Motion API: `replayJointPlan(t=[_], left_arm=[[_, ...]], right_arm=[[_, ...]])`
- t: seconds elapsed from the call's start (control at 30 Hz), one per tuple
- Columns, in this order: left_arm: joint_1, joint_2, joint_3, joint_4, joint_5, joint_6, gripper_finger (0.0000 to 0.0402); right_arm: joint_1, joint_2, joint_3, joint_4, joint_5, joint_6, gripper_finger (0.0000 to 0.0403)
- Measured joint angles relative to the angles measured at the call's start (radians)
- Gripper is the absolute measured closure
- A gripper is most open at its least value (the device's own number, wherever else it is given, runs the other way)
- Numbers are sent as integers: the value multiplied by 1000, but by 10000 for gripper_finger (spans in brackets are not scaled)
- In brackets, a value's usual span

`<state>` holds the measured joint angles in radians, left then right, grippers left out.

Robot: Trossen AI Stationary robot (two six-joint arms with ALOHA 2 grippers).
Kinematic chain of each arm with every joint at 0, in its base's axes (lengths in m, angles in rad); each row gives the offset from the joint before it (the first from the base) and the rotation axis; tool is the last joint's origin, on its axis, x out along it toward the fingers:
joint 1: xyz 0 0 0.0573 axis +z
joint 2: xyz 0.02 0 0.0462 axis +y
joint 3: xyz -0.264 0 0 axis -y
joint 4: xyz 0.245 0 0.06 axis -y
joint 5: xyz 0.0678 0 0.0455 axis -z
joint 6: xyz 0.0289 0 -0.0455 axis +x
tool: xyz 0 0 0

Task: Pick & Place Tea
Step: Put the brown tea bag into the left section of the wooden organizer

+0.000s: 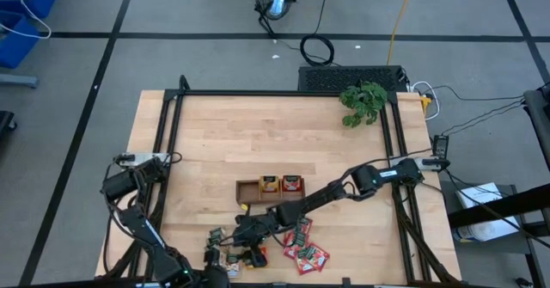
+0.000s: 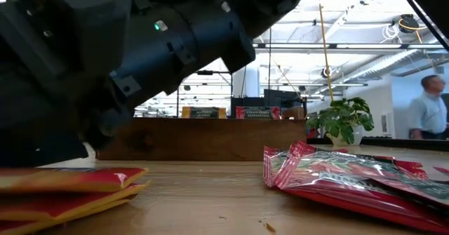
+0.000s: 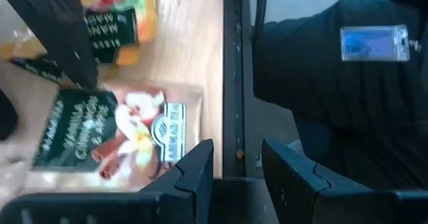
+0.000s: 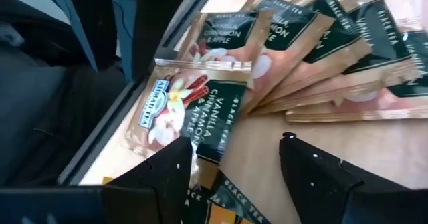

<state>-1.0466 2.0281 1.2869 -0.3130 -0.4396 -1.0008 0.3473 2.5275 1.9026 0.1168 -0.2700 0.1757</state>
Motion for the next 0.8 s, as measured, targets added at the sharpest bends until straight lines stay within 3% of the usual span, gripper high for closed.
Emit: replayJointPlan(t=[0.53, 0.67, 0.8], left_arm=[[39, 0, 0, -119, -10, -37, 273], [38, 0, 0, -129, -11, -38, 273], [38, 0, 0, -131, -13, -38, 273]], right_arm=[[-13, 0, -1, -6, -99, 20, 205], [-14, 1, -2, 0, -117, 18, 230], [-13, 3, -4, 23, -150, -10, 284]])
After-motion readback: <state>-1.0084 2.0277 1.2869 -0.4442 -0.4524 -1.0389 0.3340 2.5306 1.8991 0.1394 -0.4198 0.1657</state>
